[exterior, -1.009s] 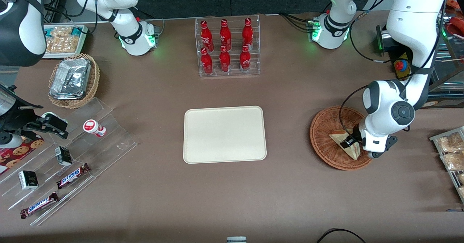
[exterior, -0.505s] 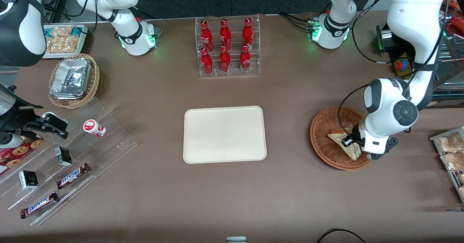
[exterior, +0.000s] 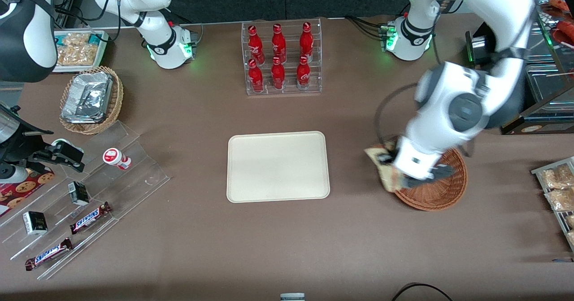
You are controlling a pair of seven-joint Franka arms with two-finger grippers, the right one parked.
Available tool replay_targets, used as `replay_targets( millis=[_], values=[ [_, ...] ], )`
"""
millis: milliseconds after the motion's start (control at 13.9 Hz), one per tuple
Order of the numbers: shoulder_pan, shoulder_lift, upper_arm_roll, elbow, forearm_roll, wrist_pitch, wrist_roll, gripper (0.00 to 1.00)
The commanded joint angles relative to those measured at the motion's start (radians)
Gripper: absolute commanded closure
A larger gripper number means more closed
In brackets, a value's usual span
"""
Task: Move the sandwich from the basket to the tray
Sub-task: 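Lift the sandwich and carry it over the cream tray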
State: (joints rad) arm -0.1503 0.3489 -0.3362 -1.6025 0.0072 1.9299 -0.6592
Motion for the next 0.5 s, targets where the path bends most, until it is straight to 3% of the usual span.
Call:
replay_targets(
  millis=[0,216,432],
  values=[
    [-0.15,0.12,0.009,0.134,0.01,-0.022,-0.008,0.98],
    [-0.294,0.261,0.009,0.272,0.08,-0.002,-0.014,0.98],
    [-0.394,0.444,0.016,0.453,0.092,0.01,-0.083,0.96]
  ],
)
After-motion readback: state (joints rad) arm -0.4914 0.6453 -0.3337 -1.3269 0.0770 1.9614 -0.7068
